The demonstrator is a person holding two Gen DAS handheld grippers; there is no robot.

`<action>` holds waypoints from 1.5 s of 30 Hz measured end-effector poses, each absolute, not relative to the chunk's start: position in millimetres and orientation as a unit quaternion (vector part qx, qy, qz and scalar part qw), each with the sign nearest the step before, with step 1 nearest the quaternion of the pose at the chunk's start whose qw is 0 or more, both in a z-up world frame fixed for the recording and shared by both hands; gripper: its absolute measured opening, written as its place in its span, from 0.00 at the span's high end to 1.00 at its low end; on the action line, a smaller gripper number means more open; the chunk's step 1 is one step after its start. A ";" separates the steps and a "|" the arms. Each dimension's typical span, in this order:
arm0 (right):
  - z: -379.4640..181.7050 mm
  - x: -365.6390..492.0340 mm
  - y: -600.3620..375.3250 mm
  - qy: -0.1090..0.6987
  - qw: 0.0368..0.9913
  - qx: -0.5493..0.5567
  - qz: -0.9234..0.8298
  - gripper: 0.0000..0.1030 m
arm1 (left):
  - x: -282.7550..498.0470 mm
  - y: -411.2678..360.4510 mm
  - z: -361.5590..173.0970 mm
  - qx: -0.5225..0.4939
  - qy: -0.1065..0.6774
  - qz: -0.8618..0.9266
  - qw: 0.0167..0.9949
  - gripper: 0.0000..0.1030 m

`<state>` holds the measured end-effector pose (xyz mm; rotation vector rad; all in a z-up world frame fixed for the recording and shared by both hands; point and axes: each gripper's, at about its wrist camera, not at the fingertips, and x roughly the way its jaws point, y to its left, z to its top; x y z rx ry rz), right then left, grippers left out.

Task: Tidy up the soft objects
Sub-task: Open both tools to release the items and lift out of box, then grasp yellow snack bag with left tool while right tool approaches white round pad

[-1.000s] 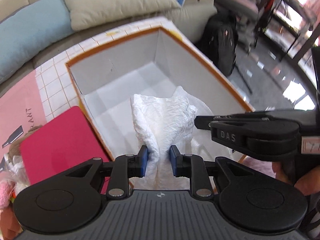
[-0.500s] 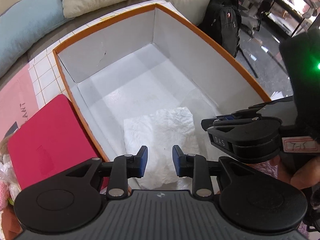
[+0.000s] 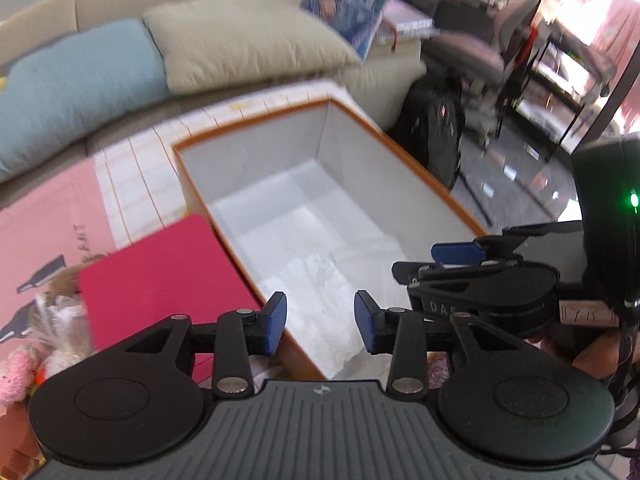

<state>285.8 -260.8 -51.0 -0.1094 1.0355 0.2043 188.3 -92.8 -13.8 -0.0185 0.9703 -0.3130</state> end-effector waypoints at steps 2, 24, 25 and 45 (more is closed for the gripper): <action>-42.5 273.4 -253.9 0.470 0.876 -0.042 0.102 0.60 | 177.2 -85.2 -7.0 -0.014 0.443 -0.153 0.883 0.54; -34.1 142.4 -137.0 0.326 0.921 -0.065 0.205 0.51 | 64.6 60.9 -30.9 -0.146 0.425 -0.023 0.893 0.43; -34.9 138.9 -130.5 0.323 0.919 -0.080 0.213 0.51 | 60.4 67.4 -32.3 -0.155 0.426 -0.013 0.891 0.43; -91.6 123.4 -26.2 0.367 0.845 -0.216 0.322 0.52 | 32.7 145.2 -98.0 -0.287 0.477 0.184 0.810 0.15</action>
